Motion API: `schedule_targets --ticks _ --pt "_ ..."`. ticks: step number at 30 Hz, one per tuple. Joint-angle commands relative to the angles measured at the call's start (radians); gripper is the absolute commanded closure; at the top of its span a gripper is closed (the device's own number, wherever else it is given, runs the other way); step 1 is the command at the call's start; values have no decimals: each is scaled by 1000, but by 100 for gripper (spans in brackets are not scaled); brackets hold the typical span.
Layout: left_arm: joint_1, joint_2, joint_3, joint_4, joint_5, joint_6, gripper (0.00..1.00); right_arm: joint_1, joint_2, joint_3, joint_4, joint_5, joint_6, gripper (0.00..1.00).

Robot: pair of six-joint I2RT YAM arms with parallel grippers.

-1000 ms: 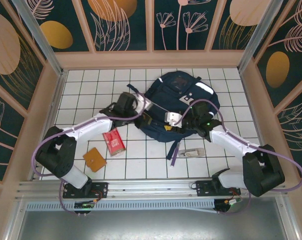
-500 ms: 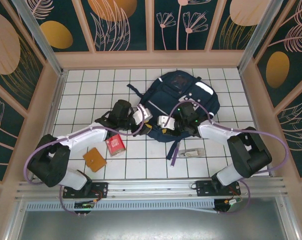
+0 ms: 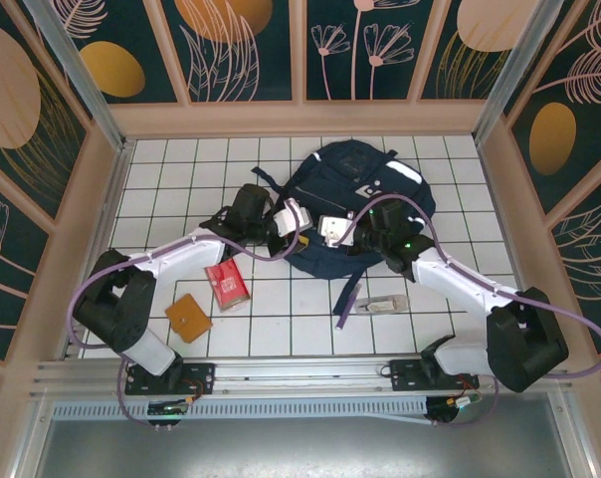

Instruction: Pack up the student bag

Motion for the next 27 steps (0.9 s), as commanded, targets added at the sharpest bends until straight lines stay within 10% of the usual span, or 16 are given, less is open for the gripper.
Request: schedule_targets --ticks 1,27 --pt "2 16 22 98 48 -27 58 3 -21 -8 82 -87 -29 100" --pt "-1 -89 -200 234 27 9 84 -28 -63 -14 61 -162 -18 100"
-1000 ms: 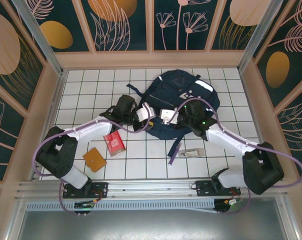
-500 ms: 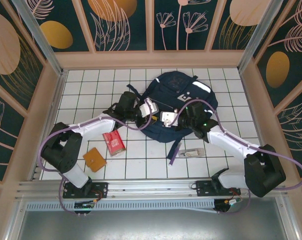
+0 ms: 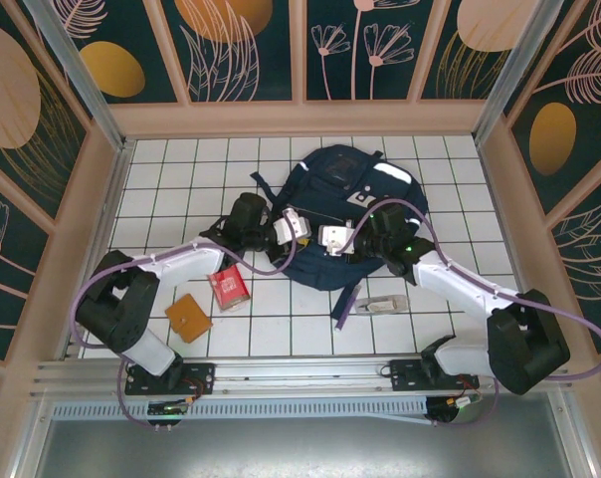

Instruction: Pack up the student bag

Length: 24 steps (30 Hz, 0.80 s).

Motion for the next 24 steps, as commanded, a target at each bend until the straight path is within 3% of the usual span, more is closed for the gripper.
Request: schedule_targets --ticks 1,4,13,20,24 --pt "1 -71 -70 53 -16 -42 81 -18 -44 20 78 -33 -10 100" --pt "1 -112 -110 72 -18 -55 76 -21 -52 15 70 -37 -16 100" --pt "-5 -69 -105 75 12 -78 78 -21 -67 12 63 -69 -16 100" --pt "-17 28 -3 68 11 -82 71 -9 -85 7 51 -102 -23 100" --pt "-23 46 19 96 4 -98 62 4 -95 4 39 -99 -35 100"
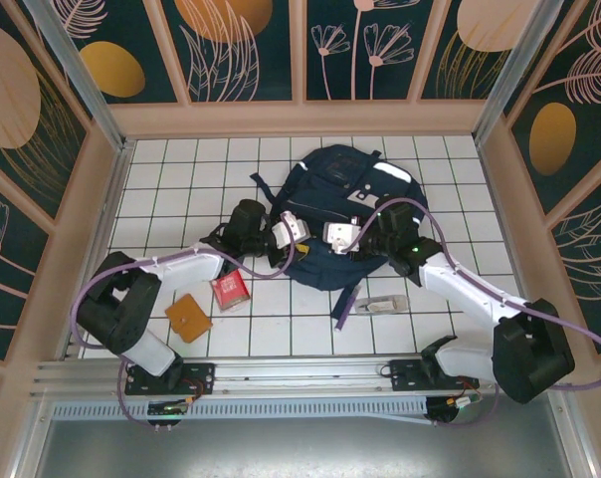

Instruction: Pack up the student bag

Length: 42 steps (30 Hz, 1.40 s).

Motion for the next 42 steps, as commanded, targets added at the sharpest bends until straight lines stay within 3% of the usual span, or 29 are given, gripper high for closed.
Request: schedule_targets --ticks 1,8,15,22,33,36,39,42 --pt "-7 14 37 76 16 -19 61 19 -49 4 45 -86 -31 100" --pt "-7 -40 -25 209 33 -45 57 45 -61 -19 12 -70 -57 100" --pt "-7 13 14 234 98 -91 57 98 -41 -31 12 -52 -62 100" --pt "-7 66 71 123 194 -30 62 128 -19 -30 24 -36 -75 100" --pt "-8 49 68 141 269 -18 75 152 -2 -29 -9 -7 -111 100" --pt "-8 58 80 127 290 -12 75 151 -6 -35 -1 -16 -99 100" --pt "-13 73 102 91 323 -1 67 154 -6 -29 4 -23 -92 100" --pt "-28 84 118 64 255 17 67 155 -5 -19 8 -34 -82 100"
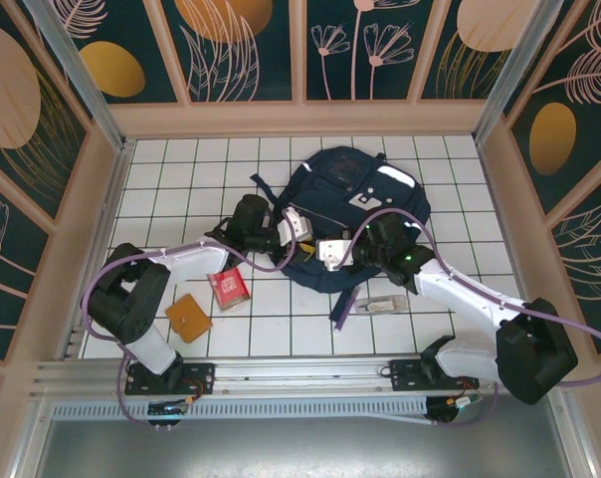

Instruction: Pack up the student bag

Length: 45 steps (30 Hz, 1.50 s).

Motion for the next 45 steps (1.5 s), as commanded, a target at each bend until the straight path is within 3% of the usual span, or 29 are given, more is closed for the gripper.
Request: schedule_targets --ticks 1,6,9,12,18,23,27,28,30,32,38,42,44,45 --pt "-44 20 62 59 40 54 68 55 3 19 66 -148 0 100" --pt "-50 8 35 118 -79 43 78 66 1 28 83 -178 31 100" --pt "-52 -11 21 139 -107 37 99 68 -1 23 79 -173 33 100" --pt "-55 -40 19 73 -148 86 100 39 -8 22 28 -111 -14 100" --pt "-41 -65 18 -93 -361 124 100 -112 -76 18 12 -108 -17 100" --pt "17 -87 -7 -111 -307 162 100 -164 -107 8 12 -109 -22 100" --pt "26 -87 25 -207 -152 288 100 -170 -116 -6 35 -131 -13 100" --pt "26 -84 39 -209 -88 281 97 -171 -115 -5 43 -150 -4 100" --pt "25 -67 64 -156 7 192 68 -167 -111 -2 59 -173 13 100" --pt "15 -42 88 -109 53 126 61 -160 -107 4 67 -178 19 100" --pt "-34 -2 91 -68 45 102 67 -136 -99 22 64 -191 26 100" --pt "-61 -12 54 -1 41 62 88 -117 -92 26 68 -188 27 100" --pt "-69 -29 33 42 3 25 87 -113 -89 23 77 -183 29 100" --pt "-73 -42 15 73 -30 6 79 -112 -87 24 77 -183 29 100"
